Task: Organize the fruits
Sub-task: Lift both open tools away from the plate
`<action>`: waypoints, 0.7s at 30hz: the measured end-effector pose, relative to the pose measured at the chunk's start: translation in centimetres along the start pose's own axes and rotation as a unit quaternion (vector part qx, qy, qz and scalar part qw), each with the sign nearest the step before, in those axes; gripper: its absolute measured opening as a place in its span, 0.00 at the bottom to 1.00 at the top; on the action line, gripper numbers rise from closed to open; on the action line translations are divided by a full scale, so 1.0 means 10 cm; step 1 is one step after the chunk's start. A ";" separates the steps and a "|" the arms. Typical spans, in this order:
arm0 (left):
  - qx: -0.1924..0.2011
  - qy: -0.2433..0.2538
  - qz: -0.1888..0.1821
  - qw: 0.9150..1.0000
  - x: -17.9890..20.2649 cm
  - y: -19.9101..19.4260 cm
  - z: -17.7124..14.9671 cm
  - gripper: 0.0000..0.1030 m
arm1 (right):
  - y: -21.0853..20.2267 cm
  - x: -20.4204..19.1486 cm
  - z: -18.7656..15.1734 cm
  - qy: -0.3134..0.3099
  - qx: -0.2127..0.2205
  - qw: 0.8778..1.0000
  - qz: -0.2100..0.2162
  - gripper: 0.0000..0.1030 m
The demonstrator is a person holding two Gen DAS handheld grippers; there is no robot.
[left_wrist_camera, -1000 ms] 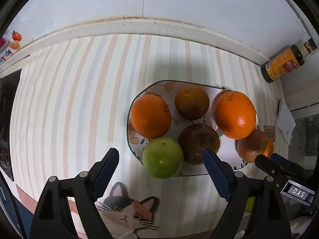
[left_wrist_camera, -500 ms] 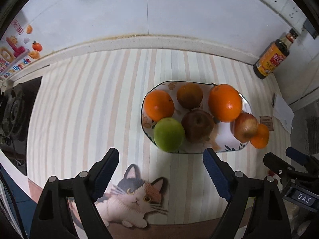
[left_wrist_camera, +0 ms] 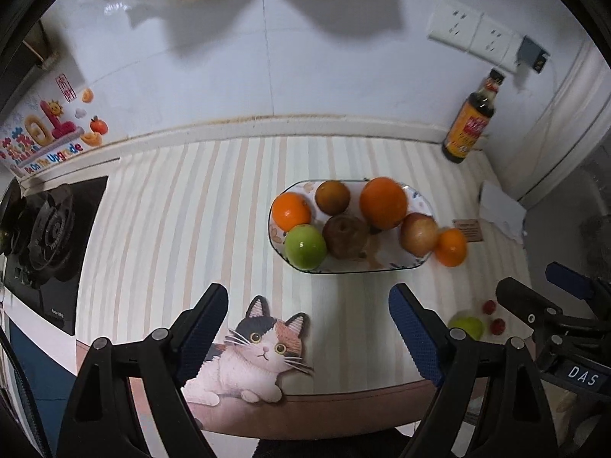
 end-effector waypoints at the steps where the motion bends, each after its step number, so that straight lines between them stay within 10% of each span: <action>1: 0.006 0.000 -0.001 1.000 0.01 -0.07 0.00 0.84 | -0.07 -0.01 -0.01 0.000 0.005 1.000 0.000 0.93; 21: 0.063 0.004 -0.017 0.998 0.15 -0.94 -0.09 0.84 | -1.21 -0.18 -0.21 -0.012 0.076 0.997 0.018 0.93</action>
Point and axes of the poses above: each gripper's, at about its wrist camera, not at the fingertips, and y roughly the way its jaws point, x to its right, z to its top, the point moved 10 cm from there along y, roughly the way its jaws point, and after that the axes turned 3 degrees about -x, right-handed, at the moved point
